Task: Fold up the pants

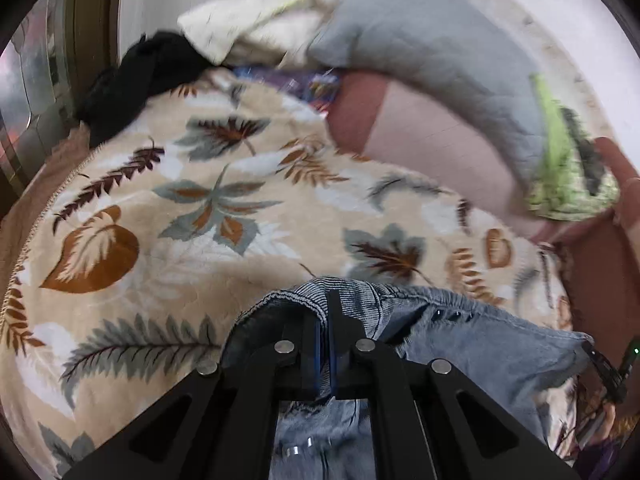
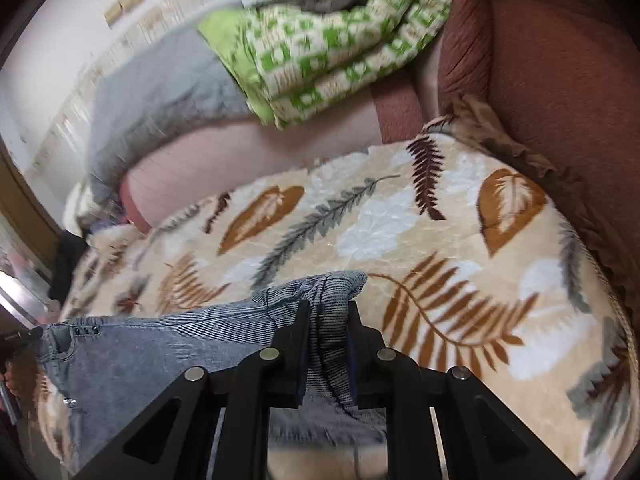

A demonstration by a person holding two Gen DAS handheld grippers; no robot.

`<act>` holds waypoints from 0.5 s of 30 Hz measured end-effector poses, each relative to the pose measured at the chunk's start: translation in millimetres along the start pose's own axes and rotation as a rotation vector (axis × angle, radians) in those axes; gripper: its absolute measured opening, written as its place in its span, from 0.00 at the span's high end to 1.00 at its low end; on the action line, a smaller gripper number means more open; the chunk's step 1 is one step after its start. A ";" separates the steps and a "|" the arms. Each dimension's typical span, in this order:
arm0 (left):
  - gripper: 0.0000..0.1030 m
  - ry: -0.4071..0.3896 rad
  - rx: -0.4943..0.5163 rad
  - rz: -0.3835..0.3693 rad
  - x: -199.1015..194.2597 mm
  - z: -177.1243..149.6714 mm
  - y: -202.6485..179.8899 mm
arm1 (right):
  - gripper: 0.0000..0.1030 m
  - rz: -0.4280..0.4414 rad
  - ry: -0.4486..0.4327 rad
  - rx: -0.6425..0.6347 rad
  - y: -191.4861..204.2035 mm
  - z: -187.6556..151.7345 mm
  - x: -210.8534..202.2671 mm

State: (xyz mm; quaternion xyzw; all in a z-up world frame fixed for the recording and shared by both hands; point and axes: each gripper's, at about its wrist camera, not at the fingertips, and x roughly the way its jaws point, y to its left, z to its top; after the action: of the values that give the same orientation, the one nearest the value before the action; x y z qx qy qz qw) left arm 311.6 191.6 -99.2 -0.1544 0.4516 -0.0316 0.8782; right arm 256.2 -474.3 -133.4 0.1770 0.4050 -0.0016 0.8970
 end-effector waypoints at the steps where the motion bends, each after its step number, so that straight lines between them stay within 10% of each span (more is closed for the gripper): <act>1: 0.98 -0.017 0.008 -0.014 -15.8 -8.6 -0.2 | 0.85 0.018 -0.009 0.011 -3.3 -5.2 -12.5; 15: 0.97 0.015 -0.022 -0.006 -84.2 -181.2 56.4 | 0.85 0.102 0.020 0.015 -42.2 -143.4 -124.1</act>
State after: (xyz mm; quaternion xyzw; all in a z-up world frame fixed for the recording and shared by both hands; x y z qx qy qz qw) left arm 111.7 217.6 -148.7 -0.1653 0.4581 -0.0305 0.8729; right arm 62.5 -485.6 -143.9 0.2043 0.4044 0.0428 0.8904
